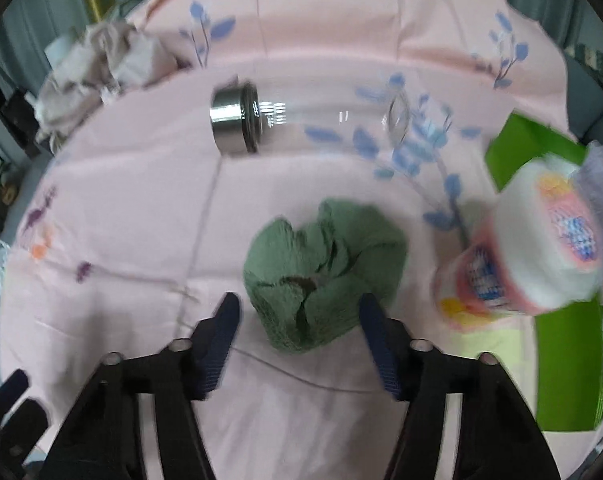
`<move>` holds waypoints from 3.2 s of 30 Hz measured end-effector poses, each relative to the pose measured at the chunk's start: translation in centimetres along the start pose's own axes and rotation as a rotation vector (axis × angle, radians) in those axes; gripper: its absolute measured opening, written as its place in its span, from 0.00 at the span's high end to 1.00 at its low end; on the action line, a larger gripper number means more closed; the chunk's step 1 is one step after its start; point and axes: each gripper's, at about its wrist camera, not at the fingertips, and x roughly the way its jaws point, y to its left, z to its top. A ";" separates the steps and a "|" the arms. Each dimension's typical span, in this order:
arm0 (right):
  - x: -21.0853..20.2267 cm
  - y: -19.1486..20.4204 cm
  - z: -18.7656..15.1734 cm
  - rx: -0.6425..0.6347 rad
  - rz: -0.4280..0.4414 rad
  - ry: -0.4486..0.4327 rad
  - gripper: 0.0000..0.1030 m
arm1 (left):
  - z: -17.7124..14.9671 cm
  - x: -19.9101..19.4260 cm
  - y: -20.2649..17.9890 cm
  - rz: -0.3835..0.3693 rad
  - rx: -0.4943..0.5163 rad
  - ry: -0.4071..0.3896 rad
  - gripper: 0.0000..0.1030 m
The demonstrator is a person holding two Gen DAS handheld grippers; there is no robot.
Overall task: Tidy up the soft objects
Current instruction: 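Move the right gripper to the green towel and grasp it, then lift the green towel with the right gripper and carry it over the box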
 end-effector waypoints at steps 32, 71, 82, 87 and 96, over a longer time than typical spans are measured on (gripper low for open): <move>-5.3 -5.1 -3.8 0.157 0.418 0.058 0.35 | -2.2 4.6 -4.5 -0.137 0.053 0.168 0.30; -12.8 -7.3 -3.7 0.157 0.536 -0.220 0.79 | -1.6 -1.1 -17.6 -0.211 0.385 -0.084 0.87; -17.9 -13.0 -3.1 0.240 0.483 -0.367 0.79 | -0.8 -3.4 -23.9 -0.317 0.487 -0.139 0.87; -21.1 -16.1 -2.3 0.269 0.424 -0.460 0.79 | 0.0 -4.4 -27.8 -0.402 0.531 -0.163 0.87; -22.3 -21.8 -1.1 0.350 0.355 -0.542 0.79 | 1.0 -2.9 -34.2 -0.500 0.583 -0.142 0.87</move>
